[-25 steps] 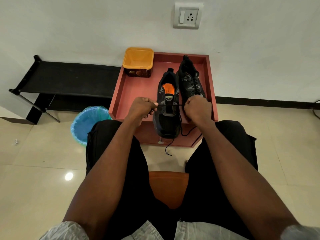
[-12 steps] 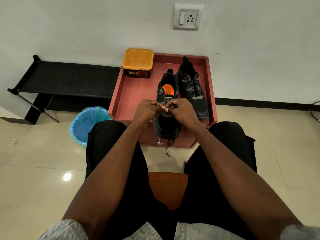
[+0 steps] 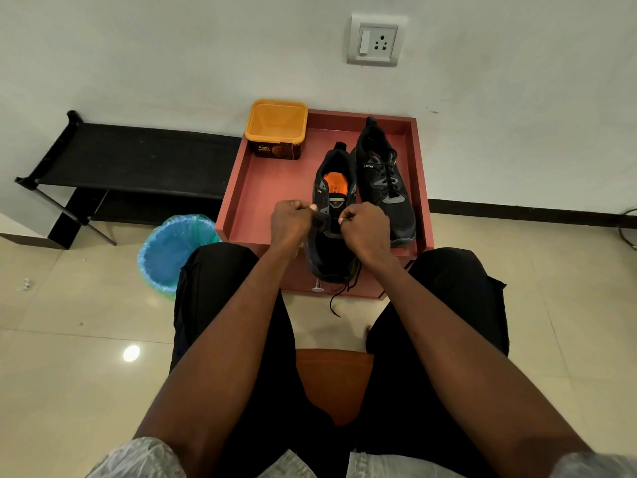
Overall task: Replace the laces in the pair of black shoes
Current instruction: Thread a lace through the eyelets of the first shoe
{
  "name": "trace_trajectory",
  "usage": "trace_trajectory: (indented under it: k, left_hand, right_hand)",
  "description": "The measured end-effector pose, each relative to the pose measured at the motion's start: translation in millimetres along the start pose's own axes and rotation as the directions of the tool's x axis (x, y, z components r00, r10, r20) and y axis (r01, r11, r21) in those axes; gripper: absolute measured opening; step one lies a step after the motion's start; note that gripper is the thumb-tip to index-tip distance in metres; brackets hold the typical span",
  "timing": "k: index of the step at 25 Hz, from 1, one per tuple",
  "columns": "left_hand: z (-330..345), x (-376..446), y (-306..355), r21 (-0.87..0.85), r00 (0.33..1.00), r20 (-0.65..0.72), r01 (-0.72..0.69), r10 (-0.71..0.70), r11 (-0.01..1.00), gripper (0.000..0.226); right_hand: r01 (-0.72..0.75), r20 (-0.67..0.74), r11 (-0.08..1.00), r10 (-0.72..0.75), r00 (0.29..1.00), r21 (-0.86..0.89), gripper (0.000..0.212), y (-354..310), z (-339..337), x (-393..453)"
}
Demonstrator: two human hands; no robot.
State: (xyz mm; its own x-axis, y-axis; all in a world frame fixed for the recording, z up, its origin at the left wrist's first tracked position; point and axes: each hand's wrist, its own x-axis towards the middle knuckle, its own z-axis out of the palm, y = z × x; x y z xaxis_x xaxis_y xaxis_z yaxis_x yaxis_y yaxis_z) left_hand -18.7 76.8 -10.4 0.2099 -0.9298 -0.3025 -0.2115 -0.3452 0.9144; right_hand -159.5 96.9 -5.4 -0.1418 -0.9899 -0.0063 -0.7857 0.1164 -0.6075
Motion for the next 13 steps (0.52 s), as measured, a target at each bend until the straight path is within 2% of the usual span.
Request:
trace_trajectory:
  k: [3,5,7,10,13]
  left_hand:
    - [1.8,10.8,-9.4,0.024,0.995,-0.025,0.095,-0.094,0.995,0.020]
    - [5.0,11.3,-13.1,0.036,0.991,0.024,0.131,-0.132,0.991,0.015]
    - [8.5,10.0,-16.0,0.040,0.988,0.053,0.140,-0.142,0.989,0.008]
    - [11.0,10.1,-19.0,0.043,0.989,0.039,0.142,-0.144,0.989,0.009]
    - [11.2,11.0,-21.4,0.032,0.986,0.028,0.165,-0.166,0.986,0.011]
  right_hand:
    - [0.034,0.008,0.983,-0.033,0.999,-0.182,0.023,-0.3,0.3,-1.1]
    - [0.022,0.036,0.983,-0.015,0.999,-0.183,0.022,-1.4,3.3,-0.2]
    - [-0.021,0.057,0.994,0.027,0.998,-0.111,0.021,-0.2,9.7,0.3]
    - [-0.068,0.024,0.997,0.069,0.997,-0.041,0.022,-2.4,15.0,0.9]
    - [-0.005,0.007,0.985,0.006,1.000,-0.174,0.019,-8.4,15.9,-2.1]
